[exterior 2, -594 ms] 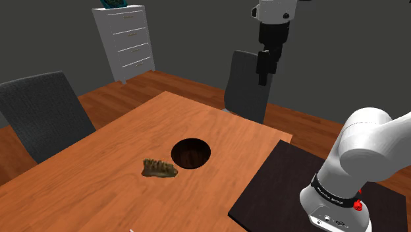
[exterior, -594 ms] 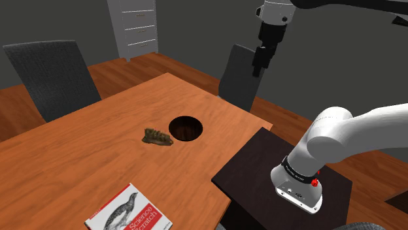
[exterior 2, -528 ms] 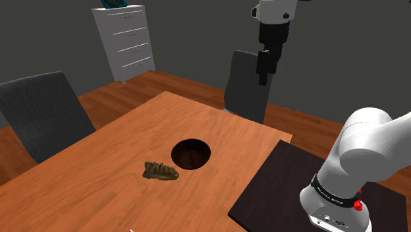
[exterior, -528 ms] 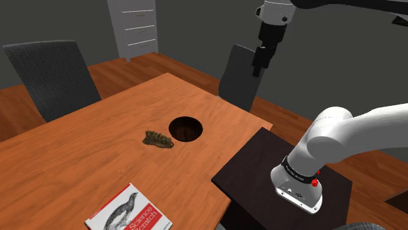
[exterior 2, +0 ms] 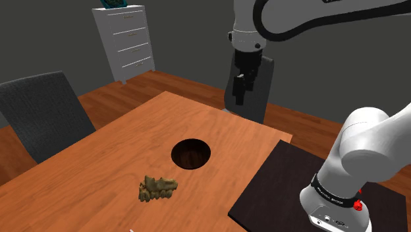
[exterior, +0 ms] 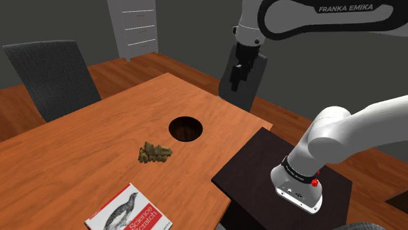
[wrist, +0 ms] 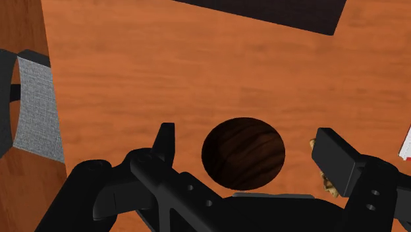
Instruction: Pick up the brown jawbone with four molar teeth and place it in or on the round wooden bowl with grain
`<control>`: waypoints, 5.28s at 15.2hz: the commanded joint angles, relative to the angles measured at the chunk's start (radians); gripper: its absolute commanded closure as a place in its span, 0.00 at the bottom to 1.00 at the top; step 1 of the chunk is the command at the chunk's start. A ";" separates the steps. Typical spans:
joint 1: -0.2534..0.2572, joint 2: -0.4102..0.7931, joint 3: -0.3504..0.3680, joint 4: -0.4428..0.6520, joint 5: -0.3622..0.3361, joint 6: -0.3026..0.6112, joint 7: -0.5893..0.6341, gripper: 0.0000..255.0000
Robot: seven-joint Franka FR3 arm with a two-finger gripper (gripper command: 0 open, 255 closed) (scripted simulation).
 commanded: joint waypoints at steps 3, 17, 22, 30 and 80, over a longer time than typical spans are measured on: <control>0.018 0.098 0.052 -0.025 0.005 0.144 0.035 0.00; 0.030 0.569 0.226 0.069 -0.160 0.557 0.239 0.00; 0.053 0.768 0.248 0.171 -0.313 0.641 0.361 0.00; 0.168 1.082 0.198 0.403 -0.543 0.694 0.521 0.00; 0.468 1.367 0.015 0.737 -0.646 0.634 1.107 0.00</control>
